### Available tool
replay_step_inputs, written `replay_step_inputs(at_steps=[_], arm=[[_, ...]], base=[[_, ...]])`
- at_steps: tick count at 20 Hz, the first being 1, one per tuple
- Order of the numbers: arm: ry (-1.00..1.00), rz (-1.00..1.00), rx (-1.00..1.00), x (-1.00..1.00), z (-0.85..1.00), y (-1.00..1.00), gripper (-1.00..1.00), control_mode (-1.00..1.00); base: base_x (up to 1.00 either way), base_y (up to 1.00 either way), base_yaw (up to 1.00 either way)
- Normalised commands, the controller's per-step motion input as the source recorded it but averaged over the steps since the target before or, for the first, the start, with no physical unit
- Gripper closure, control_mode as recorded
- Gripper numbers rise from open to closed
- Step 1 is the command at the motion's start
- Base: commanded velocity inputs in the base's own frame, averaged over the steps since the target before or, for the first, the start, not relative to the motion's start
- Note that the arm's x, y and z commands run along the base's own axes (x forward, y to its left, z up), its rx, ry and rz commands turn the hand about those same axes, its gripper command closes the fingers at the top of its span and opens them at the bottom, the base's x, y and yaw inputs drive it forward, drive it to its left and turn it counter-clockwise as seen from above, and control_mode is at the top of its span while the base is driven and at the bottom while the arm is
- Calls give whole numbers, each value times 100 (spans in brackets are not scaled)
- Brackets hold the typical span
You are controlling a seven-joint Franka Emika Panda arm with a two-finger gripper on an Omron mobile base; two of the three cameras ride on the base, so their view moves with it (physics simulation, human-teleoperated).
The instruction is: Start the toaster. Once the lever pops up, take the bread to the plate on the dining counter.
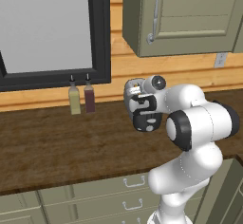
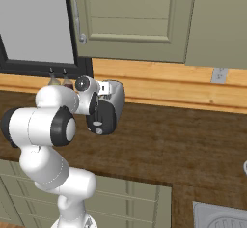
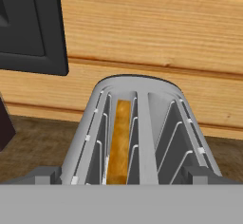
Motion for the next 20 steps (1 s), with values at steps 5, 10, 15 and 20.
replay_step_inputs(at_steps=[5, 10, 15, 20], arm=[[0, 0, 0, 0, 0, 0, -100, -100], [0, 0, 0, 0, 0, 0, -100, -100], [0, 0, 0, 0, 0, 0, -100, -100], [0, 0, 0, 0, 0, 0, -100, -100]], base=[[0, 0, 0], [0, 0, 0], [0, 0, 0], [0, 0, 0]])
